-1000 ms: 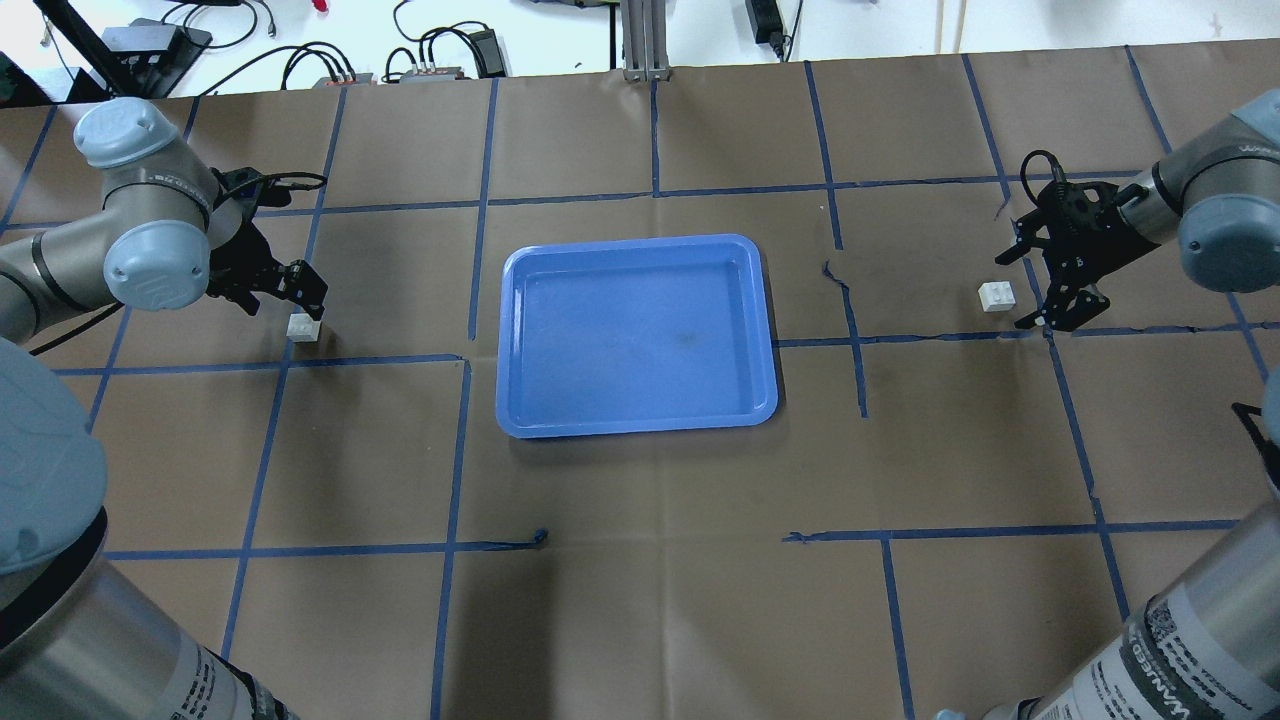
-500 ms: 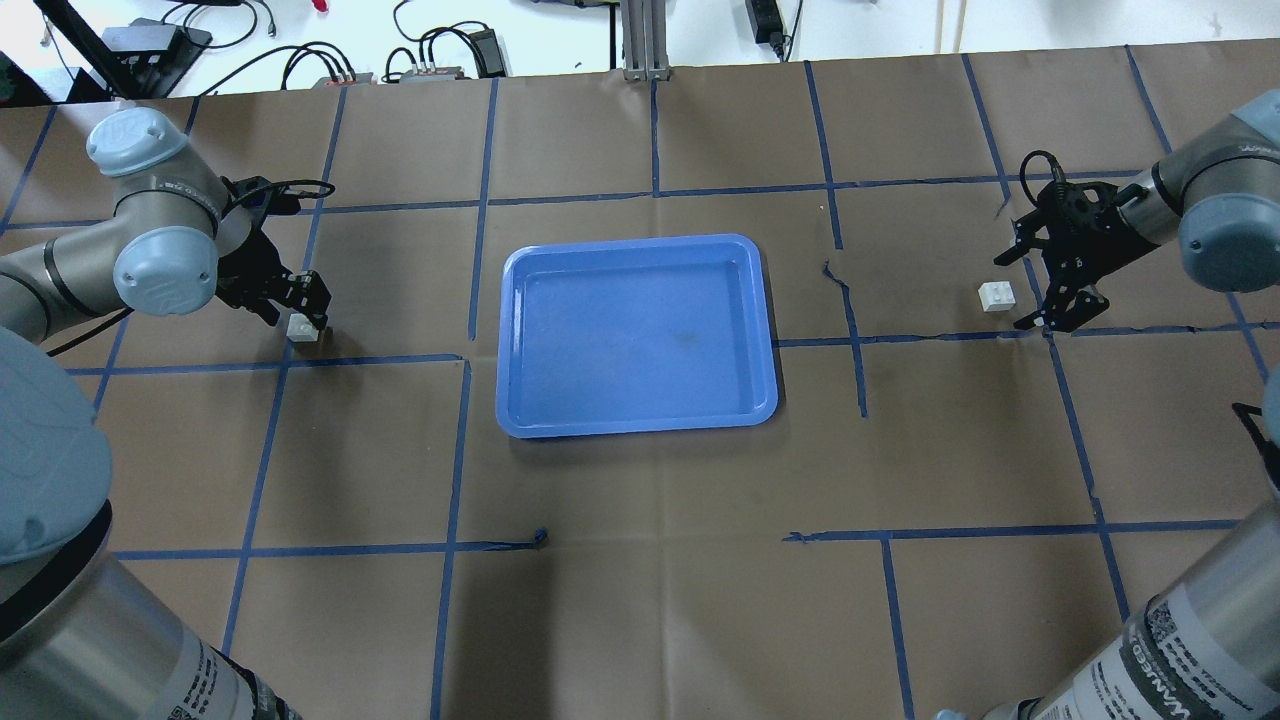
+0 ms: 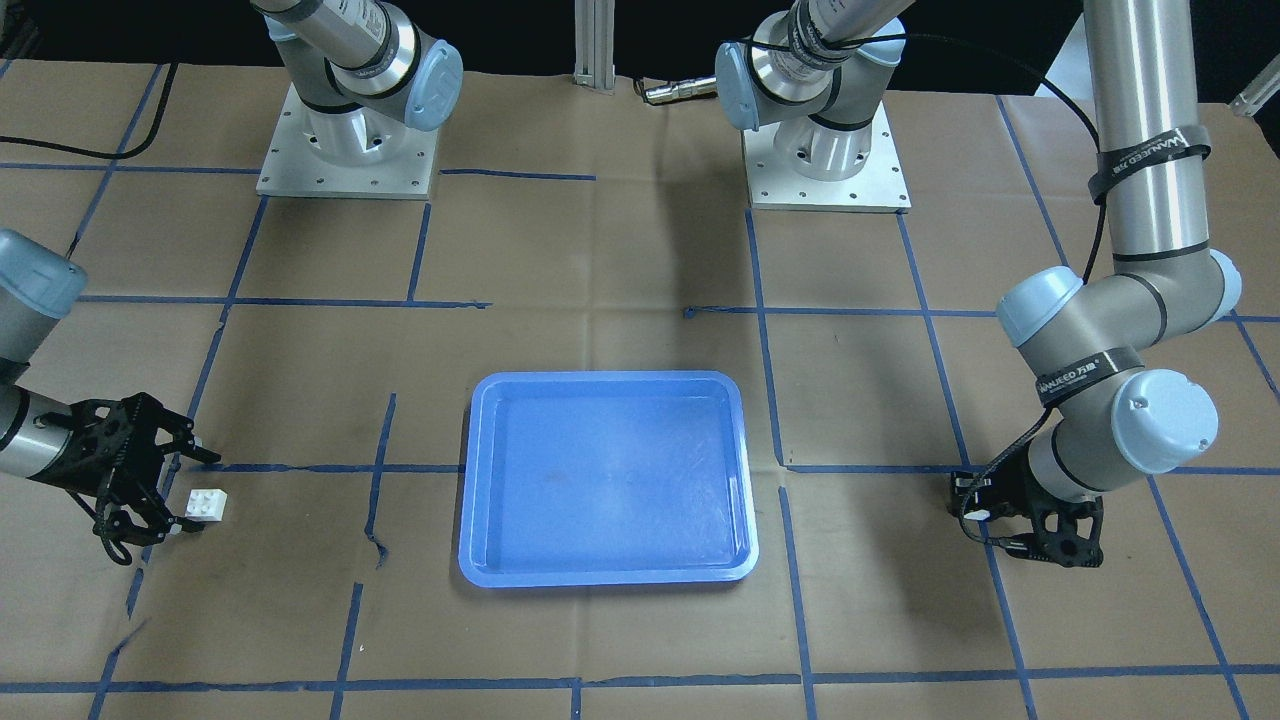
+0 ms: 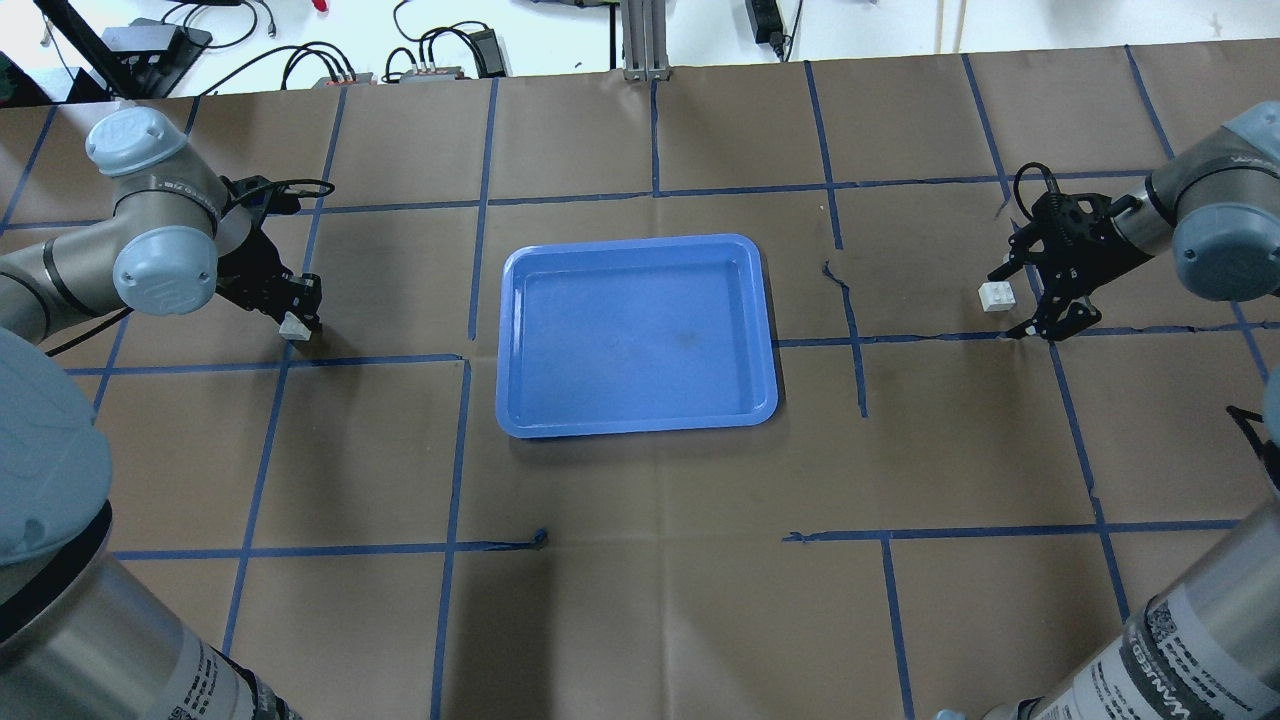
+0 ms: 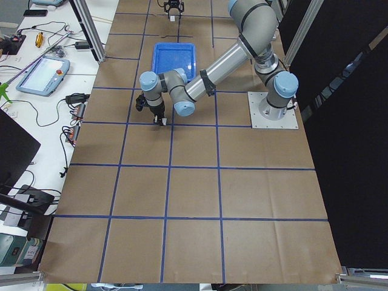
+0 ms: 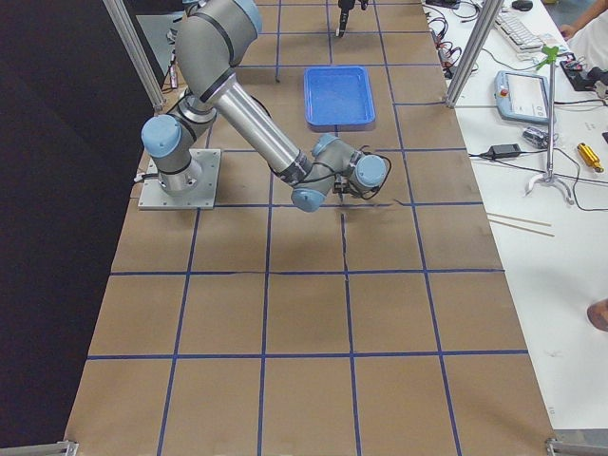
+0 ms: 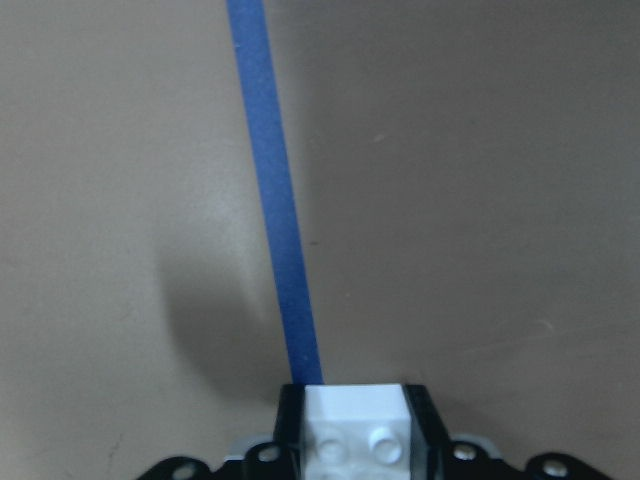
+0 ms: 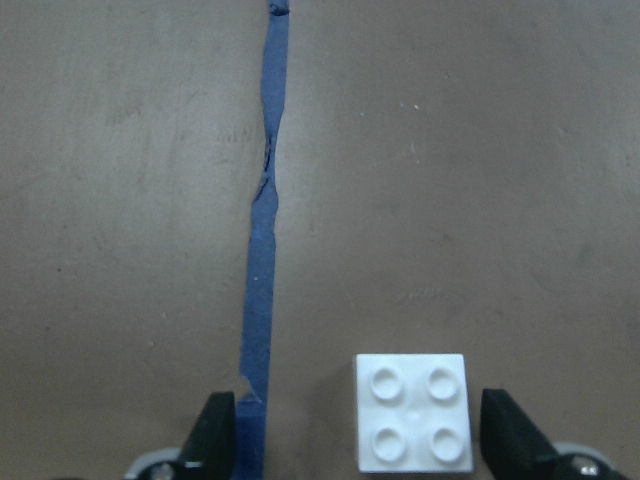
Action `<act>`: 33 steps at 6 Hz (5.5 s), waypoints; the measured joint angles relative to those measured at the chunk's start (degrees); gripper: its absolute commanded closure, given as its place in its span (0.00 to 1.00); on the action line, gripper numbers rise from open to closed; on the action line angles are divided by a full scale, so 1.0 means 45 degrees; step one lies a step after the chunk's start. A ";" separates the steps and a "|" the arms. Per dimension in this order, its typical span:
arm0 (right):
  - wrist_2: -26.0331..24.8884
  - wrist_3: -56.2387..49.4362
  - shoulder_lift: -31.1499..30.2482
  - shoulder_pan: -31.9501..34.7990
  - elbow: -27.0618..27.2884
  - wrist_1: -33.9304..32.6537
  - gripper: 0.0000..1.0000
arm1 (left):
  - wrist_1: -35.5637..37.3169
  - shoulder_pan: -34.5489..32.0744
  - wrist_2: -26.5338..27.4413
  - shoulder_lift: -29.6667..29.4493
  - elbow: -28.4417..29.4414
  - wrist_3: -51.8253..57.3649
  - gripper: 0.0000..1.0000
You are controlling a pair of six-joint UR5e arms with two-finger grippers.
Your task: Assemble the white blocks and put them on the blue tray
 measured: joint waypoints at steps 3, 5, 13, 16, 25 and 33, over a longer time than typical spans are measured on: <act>-0.0015 0.0003 -0.0014 0.0002 -0.0019 -0.0090 0.62 | -0.0149 -0.1561 0.0279 0.1085 -0.0029 0.0797 0.83; -0.0003 -0.0008 -0.0033 0.0001 -0.0070 -0.0138 0.70 | -0.0217 -0.3335 0.0581 0.1720 -0.0142 0.2810 0.90; 0.1281 0.0109 -0.1162 0.0334 -0.0691 0.0389 0.74 | 0.1440 -0.8202 0.1032 0.1990 -0.1895 1.0101 1.00; 0.1512 0.0730 -0.1912 0.1030 -0.0143 0.0509 0.74 | 0.2071 -0.9070 0.1076 0.0765 -0.0870 1.0269 1.00; 0.1645 0.1330 -0.2324 0.1406 0.0360 0.0494 0.74 | 0.2091 -0.9709 0.0980 -0.0059 -0.0332 0.9788 0.01; 0.1854 0.5607 -0.2721 0.4828 0.1479 -0.1597 0.74 | -0.2145 -0.8087 -0.0044 0.4702 0.0301 0.9870 0.01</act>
